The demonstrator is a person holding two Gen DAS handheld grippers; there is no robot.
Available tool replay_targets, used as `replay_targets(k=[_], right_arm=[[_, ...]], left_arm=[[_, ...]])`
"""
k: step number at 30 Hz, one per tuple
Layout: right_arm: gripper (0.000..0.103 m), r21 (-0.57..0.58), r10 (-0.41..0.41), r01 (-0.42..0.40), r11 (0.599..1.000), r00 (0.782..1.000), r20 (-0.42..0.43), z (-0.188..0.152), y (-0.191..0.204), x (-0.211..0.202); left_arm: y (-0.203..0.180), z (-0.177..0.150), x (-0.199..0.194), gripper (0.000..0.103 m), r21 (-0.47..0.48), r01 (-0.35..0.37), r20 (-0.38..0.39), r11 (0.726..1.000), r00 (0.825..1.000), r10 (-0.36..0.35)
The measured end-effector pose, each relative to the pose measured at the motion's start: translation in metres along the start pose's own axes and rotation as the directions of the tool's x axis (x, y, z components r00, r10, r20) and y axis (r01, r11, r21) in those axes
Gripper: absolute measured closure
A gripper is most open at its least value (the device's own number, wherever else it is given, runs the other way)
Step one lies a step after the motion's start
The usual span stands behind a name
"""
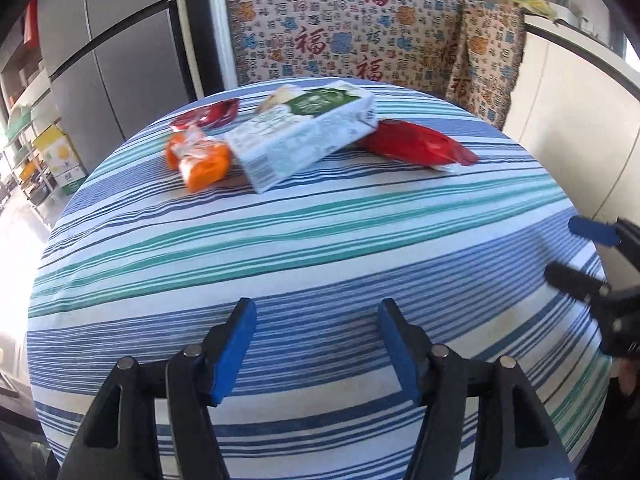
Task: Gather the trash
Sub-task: 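Bring both tools back over the table, then grasp the orange-and-white bread bag with the left tool and lift it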
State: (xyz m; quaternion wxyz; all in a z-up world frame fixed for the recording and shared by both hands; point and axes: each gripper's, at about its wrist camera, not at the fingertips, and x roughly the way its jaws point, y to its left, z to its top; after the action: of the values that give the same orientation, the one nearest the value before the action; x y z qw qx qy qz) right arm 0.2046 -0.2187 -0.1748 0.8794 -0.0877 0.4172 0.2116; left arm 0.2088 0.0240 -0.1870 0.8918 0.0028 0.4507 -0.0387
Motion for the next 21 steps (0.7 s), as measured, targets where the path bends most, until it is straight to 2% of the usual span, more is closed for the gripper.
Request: replay_targets(k=[1,3,4,7,11,21], right_arm=[[0.017,0.001,0.006,-0.006,1.000,1.000,-0.016,0.002,0.004,0.007],[0.017,0.004,0.015,-0.014,1.000,0.999,-0.051,0.008,0.009,0.022],[0.016,0.006,0.007,-0.007,1.000,0.998,-0.056,0.011,0.012,0.028],[0.015,0.018,-0.004,0.006,1.000,0.998,-0.070,0.023,0.013,0.038],[0.001,0.044,-0.012,0.016,0.999,0.996,-0.094,0.026,0.007,0.046],[0.001,0.047,-0.023,0.028,0.999,0.995,-0.098,0.026,0.004,0.044]], left_arm=[[0.005,-0.002,0.000,0.034,-0.003,0.000,-0.001,1.000,1.000,0.000],[0.012,0.000,0.003,0.020,-0.009,-0.003,-0.010,1.000,1.000,0.003],[0.015,0.001,0.007,0.018,-0.017,0.000,-0.016,1.000,1.000,0.000],[0.016,0.006,0.012,0.015,-0.016,0.000,-0.019,1.000,1.000,-0.001],[0.018,0.006,0.012,0.013,-0.014,0.007,-0.021,1.000,1.000,-0.008],[0.021,0.006,0.012,0.011,-0.013,0.007,-0.022,1.000,1.000,-0.008]])
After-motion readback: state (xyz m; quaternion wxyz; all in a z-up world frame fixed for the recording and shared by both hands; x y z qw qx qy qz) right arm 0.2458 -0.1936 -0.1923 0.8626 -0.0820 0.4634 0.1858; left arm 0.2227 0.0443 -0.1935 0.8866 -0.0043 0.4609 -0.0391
